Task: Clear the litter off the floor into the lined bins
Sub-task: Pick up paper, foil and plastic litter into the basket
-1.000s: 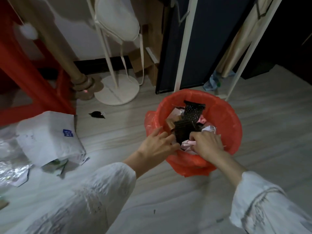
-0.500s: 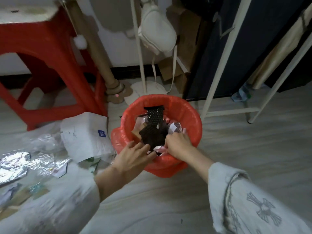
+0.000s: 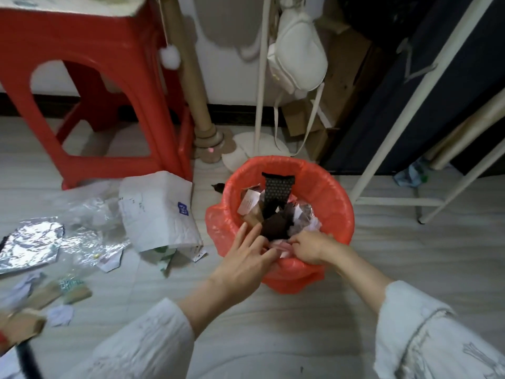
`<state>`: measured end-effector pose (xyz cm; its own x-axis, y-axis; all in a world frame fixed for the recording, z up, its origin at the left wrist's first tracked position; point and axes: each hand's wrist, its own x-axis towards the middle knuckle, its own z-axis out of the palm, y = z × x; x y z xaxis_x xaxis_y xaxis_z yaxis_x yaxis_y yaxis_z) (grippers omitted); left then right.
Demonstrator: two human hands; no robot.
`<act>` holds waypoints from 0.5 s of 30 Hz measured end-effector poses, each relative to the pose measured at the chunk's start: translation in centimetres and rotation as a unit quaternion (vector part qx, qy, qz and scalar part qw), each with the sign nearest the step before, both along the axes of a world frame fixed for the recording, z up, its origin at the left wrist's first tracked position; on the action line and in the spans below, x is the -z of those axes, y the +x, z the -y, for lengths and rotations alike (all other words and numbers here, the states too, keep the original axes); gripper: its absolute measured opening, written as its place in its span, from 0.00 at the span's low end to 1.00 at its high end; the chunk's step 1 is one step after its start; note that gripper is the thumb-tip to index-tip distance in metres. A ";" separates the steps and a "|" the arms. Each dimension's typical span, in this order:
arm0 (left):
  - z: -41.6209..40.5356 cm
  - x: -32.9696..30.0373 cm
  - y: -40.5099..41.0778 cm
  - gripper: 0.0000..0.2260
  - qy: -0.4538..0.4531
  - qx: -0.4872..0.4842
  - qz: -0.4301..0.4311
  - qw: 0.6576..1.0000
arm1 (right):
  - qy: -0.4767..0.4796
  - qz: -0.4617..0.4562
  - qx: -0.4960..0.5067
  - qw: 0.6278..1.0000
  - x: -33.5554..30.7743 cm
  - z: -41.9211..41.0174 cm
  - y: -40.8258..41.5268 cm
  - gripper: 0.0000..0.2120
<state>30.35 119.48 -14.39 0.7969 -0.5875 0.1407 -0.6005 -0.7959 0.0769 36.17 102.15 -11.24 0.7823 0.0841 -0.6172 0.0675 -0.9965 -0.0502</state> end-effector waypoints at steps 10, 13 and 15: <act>-5.2 -8.5 -3.0 0.17 -0.101 -0.089 -0.043 0.990 | 0.085 0.088 -0.023 0.992 -8.5 -3.5 -5.5 0.20; -8.4 -10.5 -5.8 0.16 -0.087 -0.095 -0.038 0.991 | 0.149 0.129 -0.058 0.979 -11.4 -6.5 -7.0 0.18; -11.7 -11.4 -7.9 0.17 -0.046 -0.098 -0.009 0.994 | 0.181 0.134 -0.077 0.971 -12.4 -8.6 -7.8 0.19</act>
